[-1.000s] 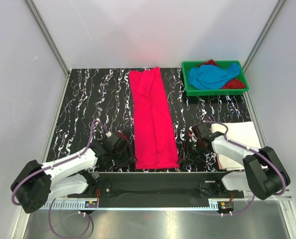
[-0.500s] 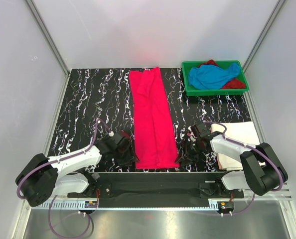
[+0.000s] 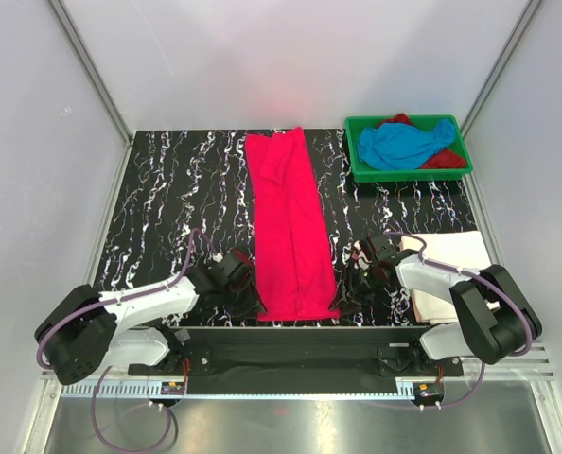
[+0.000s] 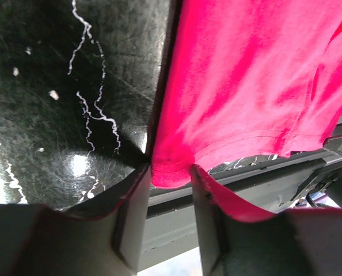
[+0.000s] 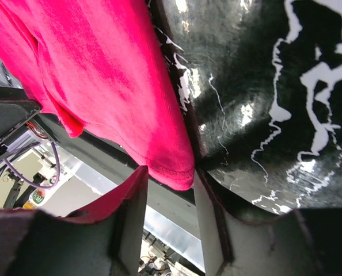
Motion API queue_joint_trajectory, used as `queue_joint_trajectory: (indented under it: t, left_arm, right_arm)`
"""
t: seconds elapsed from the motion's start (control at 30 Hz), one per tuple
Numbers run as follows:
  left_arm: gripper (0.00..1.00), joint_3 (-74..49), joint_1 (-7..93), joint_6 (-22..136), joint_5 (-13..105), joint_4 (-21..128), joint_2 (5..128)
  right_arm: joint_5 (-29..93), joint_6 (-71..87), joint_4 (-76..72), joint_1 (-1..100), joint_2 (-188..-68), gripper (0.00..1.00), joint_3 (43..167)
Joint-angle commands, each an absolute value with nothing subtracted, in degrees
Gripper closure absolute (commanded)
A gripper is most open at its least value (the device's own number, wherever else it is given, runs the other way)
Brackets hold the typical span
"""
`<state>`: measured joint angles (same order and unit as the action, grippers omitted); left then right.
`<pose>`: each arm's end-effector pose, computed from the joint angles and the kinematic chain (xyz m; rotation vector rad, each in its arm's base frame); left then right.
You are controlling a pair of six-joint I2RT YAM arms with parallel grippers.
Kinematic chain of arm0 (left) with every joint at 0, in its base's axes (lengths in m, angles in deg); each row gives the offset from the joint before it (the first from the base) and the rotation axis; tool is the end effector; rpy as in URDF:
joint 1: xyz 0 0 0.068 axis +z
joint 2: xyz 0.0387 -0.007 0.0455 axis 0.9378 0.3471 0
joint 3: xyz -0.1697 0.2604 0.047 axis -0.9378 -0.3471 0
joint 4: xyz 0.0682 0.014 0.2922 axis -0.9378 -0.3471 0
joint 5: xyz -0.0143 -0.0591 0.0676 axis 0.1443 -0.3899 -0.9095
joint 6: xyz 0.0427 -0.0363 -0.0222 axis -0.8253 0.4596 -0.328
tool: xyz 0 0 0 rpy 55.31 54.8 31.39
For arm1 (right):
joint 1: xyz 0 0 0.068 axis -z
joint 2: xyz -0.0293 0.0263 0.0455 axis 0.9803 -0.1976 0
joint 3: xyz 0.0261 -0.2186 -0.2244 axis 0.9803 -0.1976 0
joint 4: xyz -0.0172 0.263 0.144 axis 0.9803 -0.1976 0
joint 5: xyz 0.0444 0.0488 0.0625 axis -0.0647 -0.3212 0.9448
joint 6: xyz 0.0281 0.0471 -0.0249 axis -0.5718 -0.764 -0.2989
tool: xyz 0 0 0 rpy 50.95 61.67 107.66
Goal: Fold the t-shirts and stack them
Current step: Fold the tshirt
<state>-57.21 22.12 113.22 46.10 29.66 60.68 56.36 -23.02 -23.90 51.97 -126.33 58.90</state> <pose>0.1426 -0.1654 0.1489 -0.4572 2.8981 -0.6917 0.1930 0.1235 0.1289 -0.1505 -2.9443 -0.9648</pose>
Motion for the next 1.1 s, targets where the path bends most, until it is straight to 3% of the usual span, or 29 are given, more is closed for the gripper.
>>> queue_joint_trajectory:
  t: [0.0, 0.13, 0.17, 0.27, 0.4, 0.73, 1.07]
  left_arm:
    - [0.61, -59.3, 21.6, 113.4, 44.7, 28.4, 60.8]
    - [0.73, -60.6, 21.7, 113.7, 45.7, 31.1, 61.3]
    - [0.84, -61.3, 21.6, 114.2, 46.2, 33.4, 61.3]
    - [1.0, -63.3, 21.5, 115.1, 48.3, 36.4, 61.0]
    - [1.0, -64.3, 19.2, 117.1, 47.0, 34.7, 59.0]
    - [1.0, -63.1, 9.8, 122.8, 44.1, 31.8, 56.8]
    - [1.0, -55.6, 13.6, 120.3, 41.9, 25.3, 52.9]
  right_arm:
    - [52.3, -22.6, -22.2, 51.0, -128.4, 0.56, 57.5]
    - [52.5, -22.7, -22.1, 50.7, -129.3, 0.66, 57.6]
    - [52.5, -22.7, -22.3, 50.7, -129.2, 0.7, 57.6]
    - [52.0, -23.2, -23.4, 50.5, -128.4, 0.88, 57.1]
    - [51.9, -24.4, -24.7, 50.0, -126.2, 1.0, 55.9]
    - [51.0, -24.1, -29.7, 47.3, -118.4, 1.0, 55.2]
    - [49.8, -20.6, -37.1, 47.4, -118.1, 1.0, 67.6]
